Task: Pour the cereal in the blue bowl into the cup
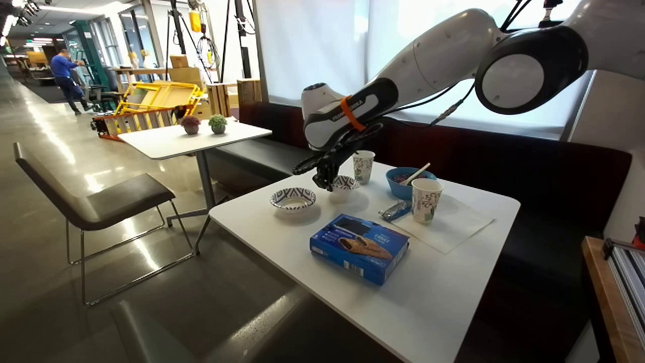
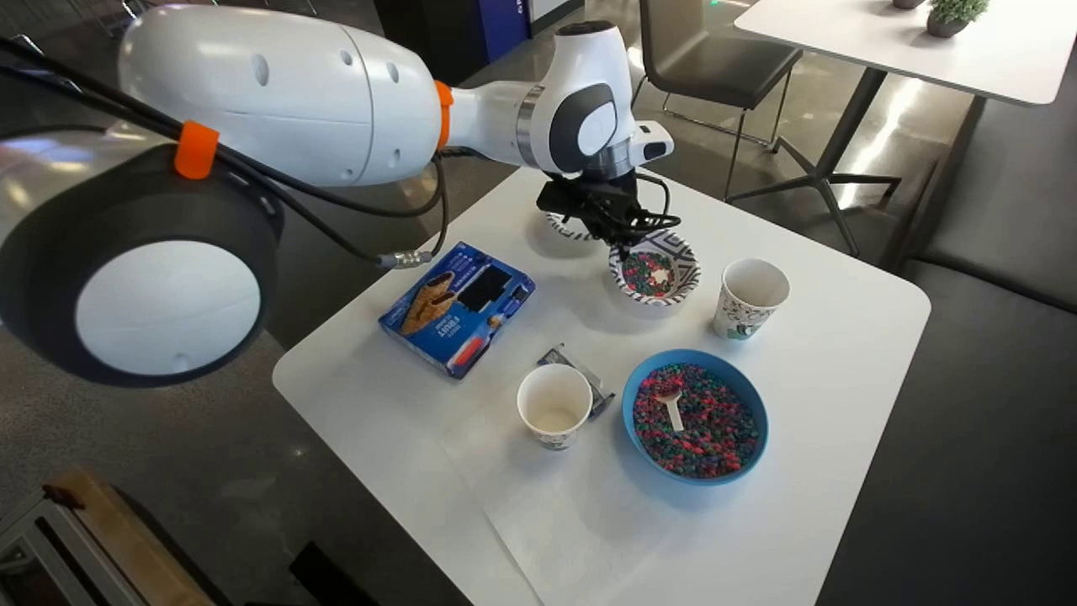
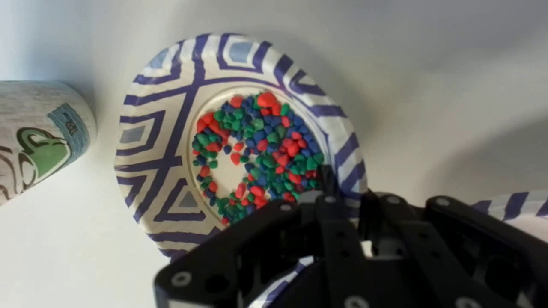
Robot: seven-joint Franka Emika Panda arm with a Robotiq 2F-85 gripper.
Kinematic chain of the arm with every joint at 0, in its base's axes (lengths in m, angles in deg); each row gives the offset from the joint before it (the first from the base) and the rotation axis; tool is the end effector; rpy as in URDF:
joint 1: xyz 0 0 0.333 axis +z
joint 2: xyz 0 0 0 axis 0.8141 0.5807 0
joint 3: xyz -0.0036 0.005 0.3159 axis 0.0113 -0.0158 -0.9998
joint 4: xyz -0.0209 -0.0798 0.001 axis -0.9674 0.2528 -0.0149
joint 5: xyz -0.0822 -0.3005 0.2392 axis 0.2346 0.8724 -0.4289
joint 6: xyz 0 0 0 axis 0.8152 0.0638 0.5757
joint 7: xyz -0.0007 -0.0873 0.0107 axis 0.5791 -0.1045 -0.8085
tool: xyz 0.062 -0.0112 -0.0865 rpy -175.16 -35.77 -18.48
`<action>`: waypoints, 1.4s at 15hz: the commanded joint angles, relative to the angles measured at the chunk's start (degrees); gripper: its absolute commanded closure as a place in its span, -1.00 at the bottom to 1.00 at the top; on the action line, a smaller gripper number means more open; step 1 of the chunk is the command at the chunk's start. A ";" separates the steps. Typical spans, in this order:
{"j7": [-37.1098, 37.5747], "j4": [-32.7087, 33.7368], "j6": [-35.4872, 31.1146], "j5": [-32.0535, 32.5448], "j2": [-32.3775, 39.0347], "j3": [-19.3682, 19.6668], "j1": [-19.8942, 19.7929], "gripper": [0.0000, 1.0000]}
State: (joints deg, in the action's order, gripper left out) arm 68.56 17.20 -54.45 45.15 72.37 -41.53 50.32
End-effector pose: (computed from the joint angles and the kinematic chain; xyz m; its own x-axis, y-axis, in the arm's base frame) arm 0.7835 -0.1287 0.1418 0.9998 -0.0110 0.0158 -0.0144 -0.9706 0.2402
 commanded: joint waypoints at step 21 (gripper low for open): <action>31.92 -24.93 9.46 -10.30 -27.50 5.86 3.13 0.97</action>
State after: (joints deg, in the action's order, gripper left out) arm 100.42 3.59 -40.26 36.90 51.78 -35.27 53.85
